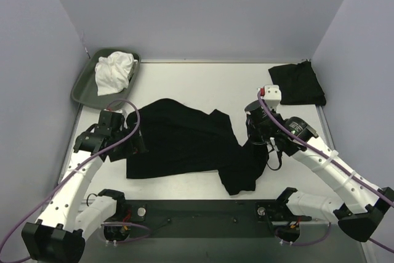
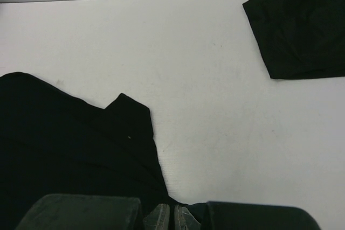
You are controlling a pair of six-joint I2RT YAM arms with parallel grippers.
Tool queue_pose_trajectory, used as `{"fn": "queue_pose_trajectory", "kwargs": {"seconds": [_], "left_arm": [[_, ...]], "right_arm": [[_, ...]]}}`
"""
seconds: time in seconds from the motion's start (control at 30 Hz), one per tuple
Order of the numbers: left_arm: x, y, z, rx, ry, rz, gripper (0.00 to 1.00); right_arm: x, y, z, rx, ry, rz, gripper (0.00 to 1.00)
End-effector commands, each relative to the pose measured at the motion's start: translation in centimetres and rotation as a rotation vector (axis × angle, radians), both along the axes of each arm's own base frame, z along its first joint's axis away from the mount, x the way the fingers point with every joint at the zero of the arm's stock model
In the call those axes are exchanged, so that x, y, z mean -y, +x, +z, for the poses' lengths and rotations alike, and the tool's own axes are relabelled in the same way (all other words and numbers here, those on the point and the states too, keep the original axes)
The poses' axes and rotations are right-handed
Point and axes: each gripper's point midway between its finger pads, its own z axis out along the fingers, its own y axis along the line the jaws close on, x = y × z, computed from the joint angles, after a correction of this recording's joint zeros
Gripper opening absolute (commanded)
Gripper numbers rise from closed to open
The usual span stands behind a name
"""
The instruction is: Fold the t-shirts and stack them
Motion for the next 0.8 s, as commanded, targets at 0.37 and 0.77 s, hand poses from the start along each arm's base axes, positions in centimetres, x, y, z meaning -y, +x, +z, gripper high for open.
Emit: {"fn": "queue_pose_trajectory", "kwargs": {"seconds": [0.37, 0.77], "left_arm": [[-2.7, -1.1, 0.2, -0.151, 0.154, 0.036, 0.97], [-3.9, -4.4, -5.0, -0.259, 0.143, 0.359, 0.93]], "right_arm": [[-4.6, 0.2, -3.4, -0.004, 0.189, 0.140, 0.00], [-5.9, -1.6, -5.1, -0.015, 0.269, 0.226, 0.00]]}}
